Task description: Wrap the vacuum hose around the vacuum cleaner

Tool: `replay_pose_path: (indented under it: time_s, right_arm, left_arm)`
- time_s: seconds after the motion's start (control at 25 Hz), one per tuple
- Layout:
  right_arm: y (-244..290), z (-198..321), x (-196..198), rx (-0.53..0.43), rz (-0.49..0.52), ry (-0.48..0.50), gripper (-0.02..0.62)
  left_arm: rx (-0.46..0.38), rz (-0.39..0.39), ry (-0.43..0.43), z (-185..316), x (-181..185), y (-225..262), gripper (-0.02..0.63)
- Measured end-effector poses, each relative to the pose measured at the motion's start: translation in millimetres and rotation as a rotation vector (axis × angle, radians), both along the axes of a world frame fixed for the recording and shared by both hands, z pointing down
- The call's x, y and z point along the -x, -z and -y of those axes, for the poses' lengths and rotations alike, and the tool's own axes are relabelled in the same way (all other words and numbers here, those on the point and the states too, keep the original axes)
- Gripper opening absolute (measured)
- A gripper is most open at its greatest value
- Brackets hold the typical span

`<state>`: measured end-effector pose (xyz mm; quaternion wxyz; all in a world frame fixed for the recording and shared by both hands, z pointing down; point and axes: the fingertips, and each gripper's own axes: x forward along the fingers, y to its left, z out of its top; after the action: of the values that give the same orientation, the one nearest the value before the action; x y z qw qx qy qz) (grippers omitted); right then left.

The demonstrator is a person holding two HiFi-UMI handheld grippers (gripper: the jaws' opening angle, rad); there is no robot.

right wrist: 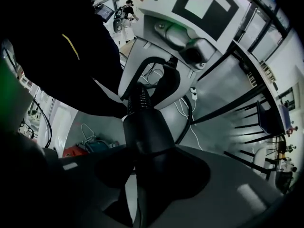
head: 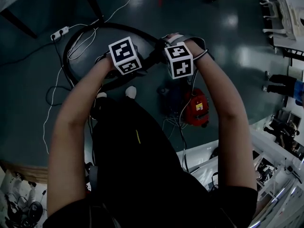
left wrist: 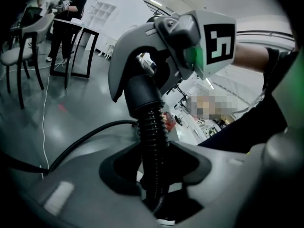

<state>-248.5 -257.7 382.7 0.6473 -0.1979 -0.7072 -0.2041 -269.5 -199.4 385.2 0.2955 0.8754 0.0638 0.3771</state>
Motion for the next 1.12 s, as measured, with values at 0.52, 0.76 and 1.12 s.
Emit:
replay_pose_path:
  time_s: [0.52,0.76,1.12]
  right_arm:
    - [36,-29,18,-0.042,0.060,-0.148,0.207]
    - [52,-50,27,-0.069,0.048,-0.258,0.207]
    - [61,-92,20,-0.111,0.091,-0.479,0.209]
  left_arm:
    - [-0.069,-0.102,-0.017,-22,18,24,0.301]
    - [-0.074,-0.172,-0.067,-37,41,37,0.339]
    - [-0.071,-0.193,-0.193,-85,58,33,0.364]
